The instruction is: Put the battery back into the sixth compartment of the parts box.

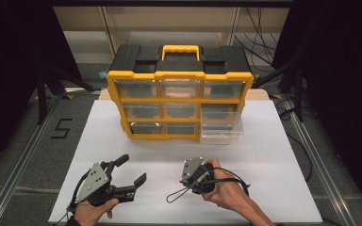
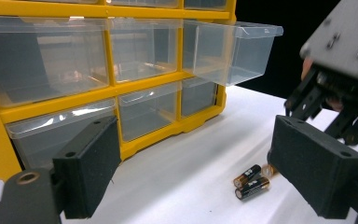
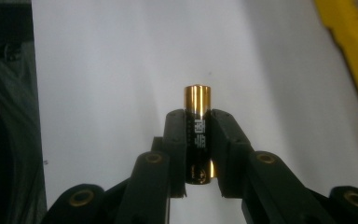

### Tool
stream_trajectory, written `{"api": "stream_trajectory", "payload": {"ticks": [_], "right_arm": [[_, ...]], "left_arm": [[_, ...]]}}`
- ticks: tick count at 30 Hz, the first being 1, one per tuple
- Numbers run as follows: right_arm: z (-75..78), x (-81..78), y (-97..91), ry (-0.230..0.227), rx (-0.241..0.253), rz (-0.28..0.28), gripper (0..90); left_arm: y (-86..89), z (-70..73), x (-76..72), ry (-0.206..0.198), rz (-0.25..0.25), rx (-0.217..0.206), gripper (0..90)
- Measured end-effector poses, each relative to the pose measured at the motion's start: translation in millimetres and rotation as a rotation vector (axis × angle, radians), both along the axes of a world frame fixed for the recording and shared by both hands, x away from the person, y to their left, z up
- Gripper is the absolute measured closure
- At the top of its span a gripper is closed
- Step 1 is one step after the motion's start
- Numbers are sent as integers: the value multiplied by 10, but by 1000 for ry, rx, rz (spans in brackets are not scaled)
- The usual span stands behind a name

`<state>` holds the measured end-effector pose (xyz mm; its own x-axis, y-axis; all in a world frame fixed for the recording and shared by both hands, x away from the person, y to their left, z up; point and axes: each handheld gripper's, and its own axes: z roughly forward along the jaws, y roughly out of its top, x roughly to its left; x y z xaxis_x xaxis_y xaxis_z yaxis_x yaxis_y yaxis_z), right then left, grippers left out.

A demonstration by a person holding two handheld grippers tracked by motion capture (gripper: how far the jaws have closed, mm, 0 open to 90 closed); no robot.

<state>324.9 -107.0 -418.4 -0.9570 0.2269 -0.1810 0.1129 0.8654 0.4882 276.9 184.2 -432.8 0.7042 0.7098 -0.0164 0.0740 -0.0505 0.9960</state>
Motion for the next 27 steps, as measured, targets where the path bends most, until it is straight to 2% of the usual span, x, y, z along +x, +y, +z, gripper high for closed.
{"api": "stream_trajectory", "payload": {"ticks": [1, 3, 4, 5, 8, 12, 14, 16, 19, 20, 22, 23, 27], "right_arm": [[78, -1, -20, -12, 21, 1, 767], [114, 4, -31, -26, 35, -1, 766], [198, 4, -56, -40, 61, -12, 767], [198, 4, -56, -40, 61, -12, 767], [342, 15, -101, -63, 103, -19, 767], [449, 29, -126, -74, 137, -25, 767], [509, 37, -130, -83, 149, -24, 767], [596, 65, -138, -112, 175, -28, 767], [655, 82, -145, -124, 190, -32, 767], [683, 92, -153, -134, 196, -35, 766], [752, 114, -177, -143, 221, -41, 767], [752, 114, -177, -143, 221, -41, 767], [824, 144, -221, -148, 243, -50, 767]], "left_arm": [[0, 0, 0, 0, 0, 0, 156], [-1, -2, -2, 3, 1, -4, 155], [0, -1, -1, 2, 1, -4, 155], [0, -1, -1, 2, 1, -4, 155], [-1, -4, -1, 4, 1, -4, 156], [2, 1, 7, -8, -1, 0, 156], [-1, -1, 1, 0, 1, 1, 155], [-3, -1, 1, 1, 0, 0, 156], [1, -2, 0, 2, 2, -5, 156], [-2, -7, 11, -6, -7, -18, 156], [-2, -5, 12, -7, -4, -14, 155], [0, -2, -3, 5, 3, -3, 155], [-1, -2, 2, 3, 1, -3, 156]]}}
